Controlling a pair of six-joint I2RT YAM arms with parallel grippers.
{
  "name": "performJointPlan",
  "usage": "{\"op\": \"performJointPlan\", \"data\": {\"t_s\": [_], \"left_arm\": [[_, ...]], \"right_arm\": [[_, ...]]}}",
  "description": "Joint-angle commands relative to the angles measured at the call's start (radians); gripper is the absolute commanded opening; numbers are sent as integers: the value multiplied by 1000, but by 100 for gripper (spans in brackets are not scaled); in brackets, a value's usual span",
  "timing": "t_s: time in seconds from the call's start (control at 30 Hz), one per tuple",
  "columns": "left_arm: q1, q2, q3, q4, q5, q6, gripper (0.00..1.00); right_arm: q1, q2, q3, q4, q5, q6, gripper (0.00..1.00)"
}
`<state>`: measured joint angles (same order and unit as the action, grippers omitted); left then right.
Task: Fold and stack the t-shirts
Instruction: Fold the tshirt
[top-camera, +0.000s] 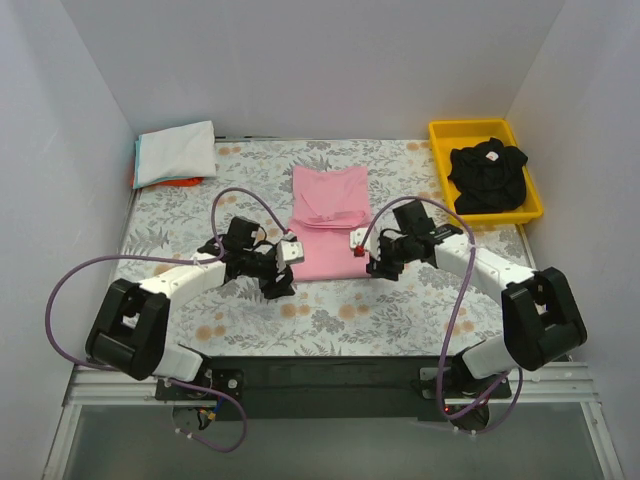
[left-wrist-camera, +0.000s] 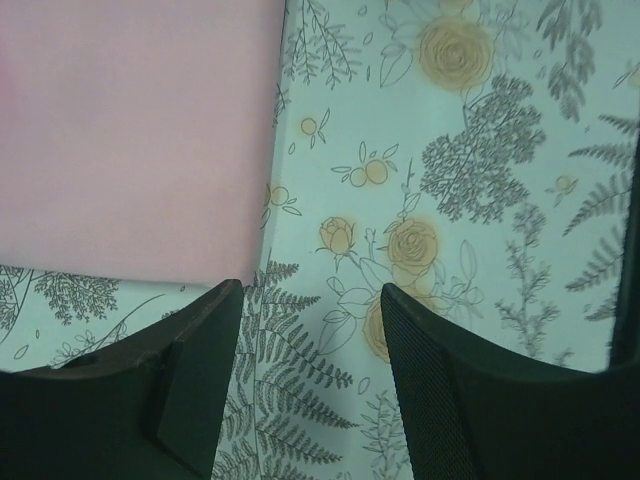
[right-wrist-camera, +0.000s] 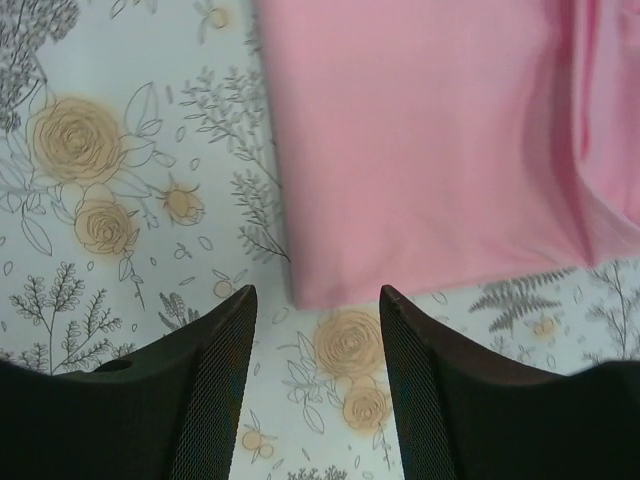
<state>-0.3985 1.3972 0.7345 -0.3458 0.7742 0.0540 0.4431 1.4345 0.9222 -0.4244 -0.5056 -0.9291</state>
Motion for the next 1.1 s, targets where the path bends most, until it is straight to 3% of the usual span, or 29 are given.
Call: {"op": "performJointPlan", "data": {"t_s": [0.0,0.3,0.57,0.87,0.9,1.0,1.07], "left_arm": [[-37,12,-41,197,-70,188,56],[-103,120,-55,367,-156,230,54],[-109,187,-56,317,-191,287,45],[-123,210,-44,263,-228,293,23],[-123,212,-41,258,-228,291,14],[-123,214,-34,243,-227,296,0],[-123,217,-32,232,-228,302,0]], "right_arm": [[61,19,-63,162,41,-243,59],[88,101,-128,276,102,-329,58],[94,93,-200,279,122,-366,55],[92,67,-209,230,118,-341,53],[86,64,-180,182,101,-335,53],[72,67,-126,98,50,-329,53],[72,73,-117,87,47,-327,54]]}}
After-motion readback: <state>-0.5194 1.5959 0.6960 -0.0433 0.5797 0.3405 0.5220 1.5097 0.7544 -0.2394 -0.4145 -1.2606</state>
